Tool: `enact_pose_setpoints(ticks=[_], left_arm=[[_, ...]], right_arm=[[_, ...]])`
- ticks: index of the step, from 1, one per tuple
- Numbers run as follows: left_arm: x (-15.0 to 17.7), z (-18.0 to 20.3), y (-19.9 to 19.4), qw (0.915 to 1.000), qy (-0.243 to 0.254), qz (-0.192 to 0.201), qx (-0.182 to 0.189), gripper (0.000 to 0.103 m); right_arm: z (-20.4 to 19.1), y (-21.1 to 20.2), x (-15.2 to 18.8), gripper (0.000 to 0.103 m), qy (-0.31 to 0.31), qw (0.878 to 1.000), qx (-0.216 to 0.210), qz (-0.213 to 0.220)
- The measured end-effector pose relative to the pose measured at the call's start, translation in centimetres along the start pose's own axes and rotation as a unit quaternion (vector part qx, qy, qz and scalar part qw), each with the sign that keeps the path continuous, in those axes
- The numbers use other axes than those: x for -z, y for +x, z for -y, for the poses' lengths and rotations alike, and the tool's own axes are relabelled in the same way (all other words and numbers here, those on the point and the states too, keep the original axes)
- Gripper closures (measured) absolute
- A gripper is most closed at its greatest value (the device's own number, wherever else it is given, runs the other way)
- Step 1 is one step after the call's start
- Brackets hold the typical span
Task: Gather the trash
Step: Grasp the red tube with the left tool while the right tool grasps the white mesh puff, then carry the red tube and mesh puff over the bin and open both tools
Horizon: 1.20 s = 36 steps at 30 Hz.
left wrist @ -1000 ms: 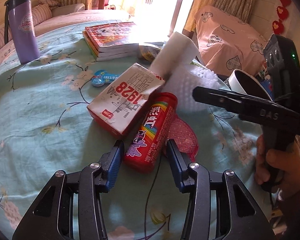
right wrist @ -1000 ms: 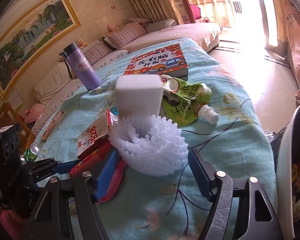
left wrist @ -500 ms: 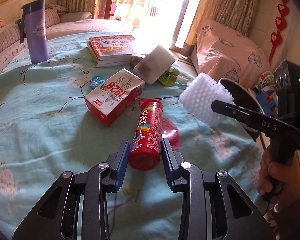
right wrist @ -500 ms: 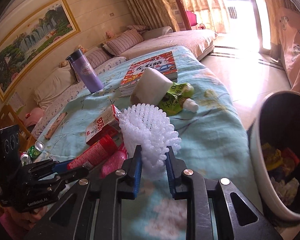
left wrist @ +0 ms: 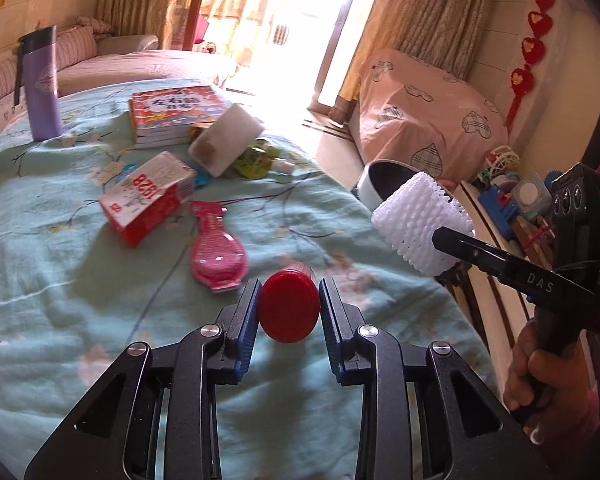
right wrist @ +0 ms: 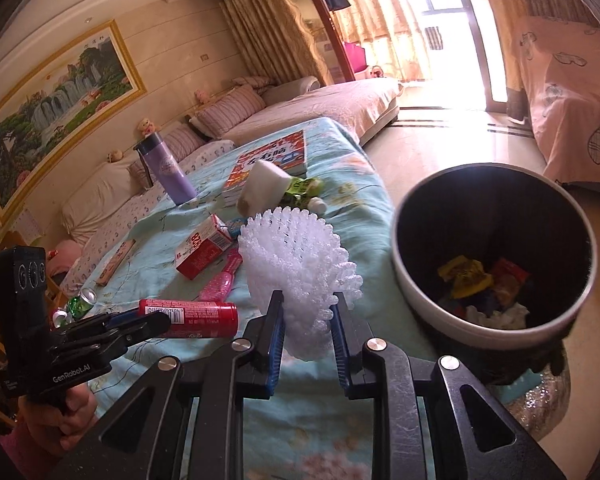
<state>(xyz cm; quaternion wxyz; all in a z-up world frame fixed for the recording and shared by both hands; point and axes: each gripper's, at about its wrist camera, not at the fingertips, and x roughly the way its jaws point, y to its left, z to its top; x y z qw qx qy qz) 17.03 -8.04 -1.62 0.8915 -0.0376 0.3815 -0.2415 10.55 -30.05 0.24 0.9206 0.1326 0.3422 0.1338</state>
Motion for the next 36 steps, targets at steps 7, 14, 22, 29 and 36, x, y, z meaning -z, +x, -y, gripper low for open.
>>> enact_pose_setpoints(ticks=[7,14,22,29,36], left_arm=[[0.0,3.1,0.5,0.9997,0.019,-0.002,0.015,0.075],[-0.9,5.3,0.8,0.9992,0.034,0.005,0.021,0.075],[-2.9,8.0,1.6,0.9977,0.057,0.017,0.034,0.075],[-4.9,10.4,3.1,0.9961,0.07,0.02,0.048,0.075],[-6.7,12.4,5.2,0.9948,0.081,0.022,0.058,0.075]], right_arm=[[1.7,-1.9,0.6,0.081,0.015,1.0,0.011,0.012],[3.4,-3.1,0.7,0.081,0.029,0.999,0.023,0.022],[5.5,-4.2,0.2,0.081,0.041,0.998,0.042,0.031],[7.8,-4.7,-0.2,0.081,0.049,0.996,0.066,0.032],[9.6,-4.4,-1.1,0.081,0.05,0.994,0.09,0.028]])
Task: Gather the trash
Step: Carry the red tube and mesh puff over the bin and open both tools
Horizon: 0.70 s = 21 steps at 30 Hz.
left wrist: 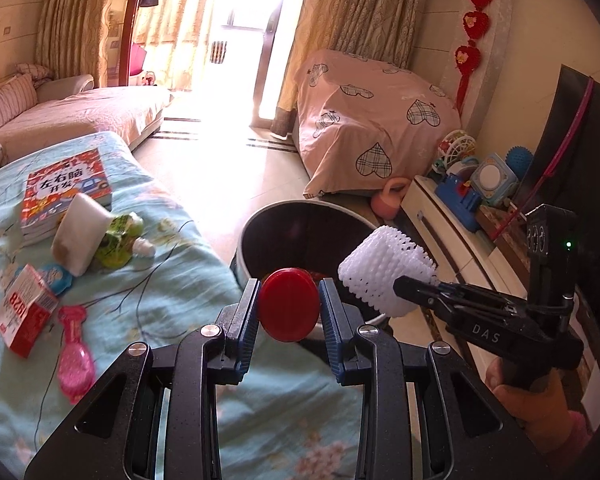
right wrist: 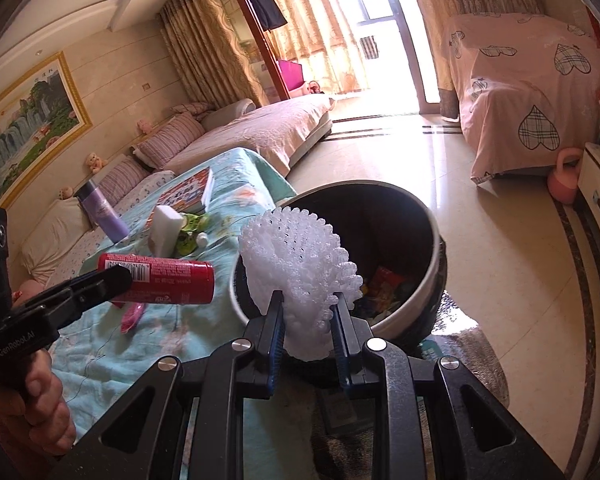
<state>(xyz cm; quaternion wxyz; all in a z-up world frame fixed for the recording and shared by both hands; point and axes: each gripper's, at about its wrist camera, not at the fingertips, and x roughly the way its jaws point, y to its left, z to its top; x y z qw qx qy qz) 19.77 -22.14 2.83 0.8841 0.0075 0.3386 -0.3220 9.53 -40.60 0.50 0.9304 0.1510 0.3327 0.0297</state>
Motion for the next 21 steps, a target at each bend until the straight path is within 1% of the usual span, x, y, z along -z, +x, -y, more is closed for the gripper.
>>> enact_pose_setpoints(ticks=[8,21], left_arm=[[-1.6,0.9,3.5,0.9999,0.004,-0.015,0.005,0.075],[-1.9,1.0,7.0,0.9991,0.005,-0.043,0.002,0.075]], right_arm=[[1.5,1.1,-1.7,0.081,-0.001,1.0,0.02,-0.007],[2.8,3.7,-2.7,0.079,-0.016,0.998,0.039,-0.038]])
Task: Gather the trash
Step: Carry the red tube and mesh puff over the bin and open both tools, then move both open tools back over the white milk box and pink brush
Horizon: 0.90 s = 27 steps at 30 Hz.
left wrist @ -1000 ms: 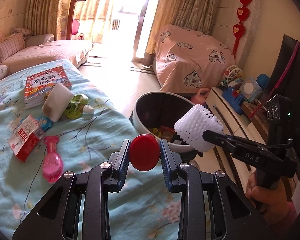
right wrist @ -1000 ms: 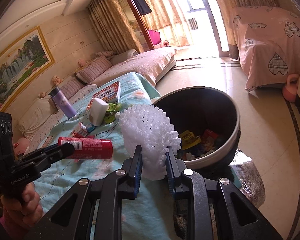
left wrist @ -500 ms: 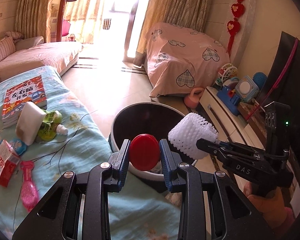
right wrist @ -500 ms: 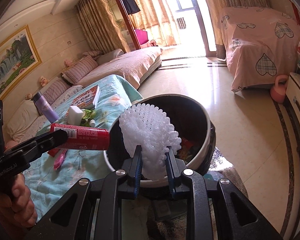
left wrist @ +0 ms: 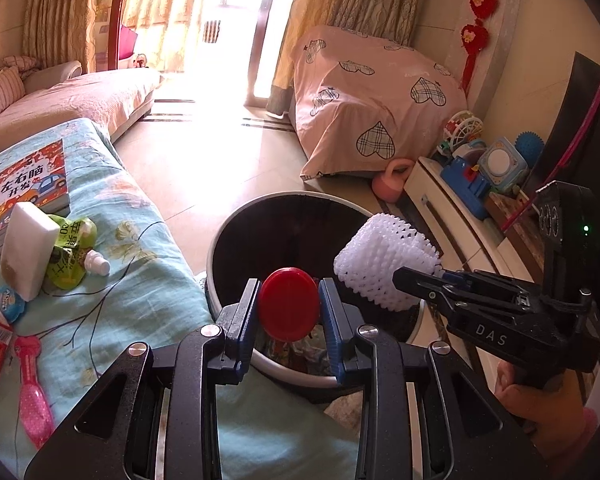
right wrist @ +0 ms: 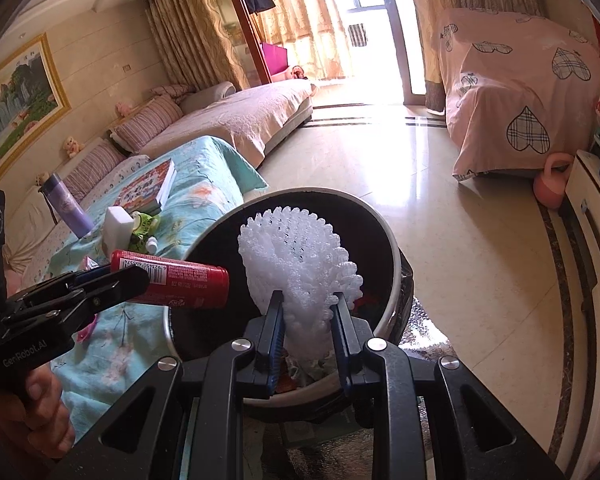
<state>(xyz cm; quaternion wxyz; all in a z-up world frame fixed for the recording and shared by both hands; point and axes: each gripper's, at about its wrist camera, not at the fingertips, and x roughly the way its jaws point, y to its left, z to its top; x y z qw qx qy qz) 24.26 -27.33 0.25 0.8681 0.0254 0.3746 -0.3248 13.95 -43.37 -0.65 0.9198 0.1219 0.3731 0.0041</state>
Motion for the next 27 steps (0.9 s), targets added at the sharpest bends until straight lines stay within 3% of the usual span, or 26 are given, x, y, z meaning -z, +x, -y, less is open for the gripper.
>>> enact_pose_setpoints(ticks=[3,7,10,13,22,27], left_arm=[[-0.1,0.0,0.5,0.9999,-0.001,-0.007,0.007,0.075],[-0.1,-0.6,0.6,0.9997,-0.01,-0.013,0.017,0.072],[0.3,-0.9,0.1,0.9998,-0.016,-0.007,0.01,0.053],[0.9,-1.5,-0.4,0.9995,-0.027,-0.01,0.009,0.052],[4.8,-5.1,-4.1,0.9979,-0.061,-0.008,-0.019,0.043],[7.4,-8.2,-6.6,0.9948,-0.091,-0.007,-0.045,0.042]], right_arm=[[0.0,0.7,-0.2,0.075,-0.005,1.0,0.004,-0.007],[0.1,0.9,-0.3,0.055,-0.006,1.0,0.008,-0.006],[0.3,0.7,-0.2,0.046,0.001,1.0,0.005,-0.001],[0.3,0.5,0.1,0.034,0.006,1.0,0.002,0.002],[-1.4,-1.1,1.1,0.015,0.024,0.999,-0.027,0.033],[-4.0,-1.4,2.4,0.011,0.028,0.998,-0.055,0.028]])
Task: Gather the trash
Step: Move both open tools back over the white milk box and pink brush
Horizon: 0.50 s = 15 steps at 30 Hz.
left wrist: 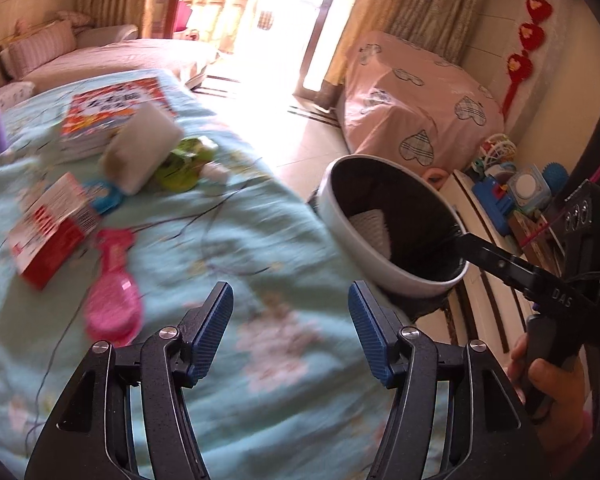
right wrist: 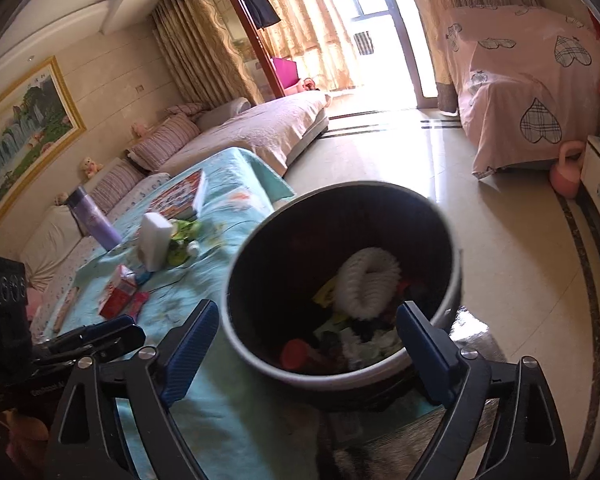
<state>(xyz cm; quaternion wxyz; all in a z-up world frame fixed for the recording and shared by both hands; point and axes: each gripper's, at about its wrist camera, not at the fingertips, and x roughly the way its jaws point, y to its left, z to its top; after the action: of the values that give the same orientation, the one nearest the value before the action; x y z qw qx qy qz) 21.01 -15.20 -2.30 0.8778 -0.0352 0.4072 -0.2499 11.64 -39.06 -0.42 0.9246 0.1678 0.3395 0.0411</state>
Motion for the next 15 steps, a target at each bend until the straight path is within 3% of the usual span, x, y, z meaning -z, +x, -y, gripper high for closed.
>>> enact_pose_setpoints(ticks=[7,15], left_arm=[[2.2,-4.3,-3.0,0.9986,-0.038,0.017,-0.034,0.042],[3.6,-8.2,-5.2,0.996,-0.046,0.024,-0.072,0.039]], right_arm=[[-3.7,0.7,1.7,0.01,-0.014,0.999,-0.029,-0.012],[-7.2,2.4,3.4,0.01,-0.029,0.998,-0.049,-0.039]])
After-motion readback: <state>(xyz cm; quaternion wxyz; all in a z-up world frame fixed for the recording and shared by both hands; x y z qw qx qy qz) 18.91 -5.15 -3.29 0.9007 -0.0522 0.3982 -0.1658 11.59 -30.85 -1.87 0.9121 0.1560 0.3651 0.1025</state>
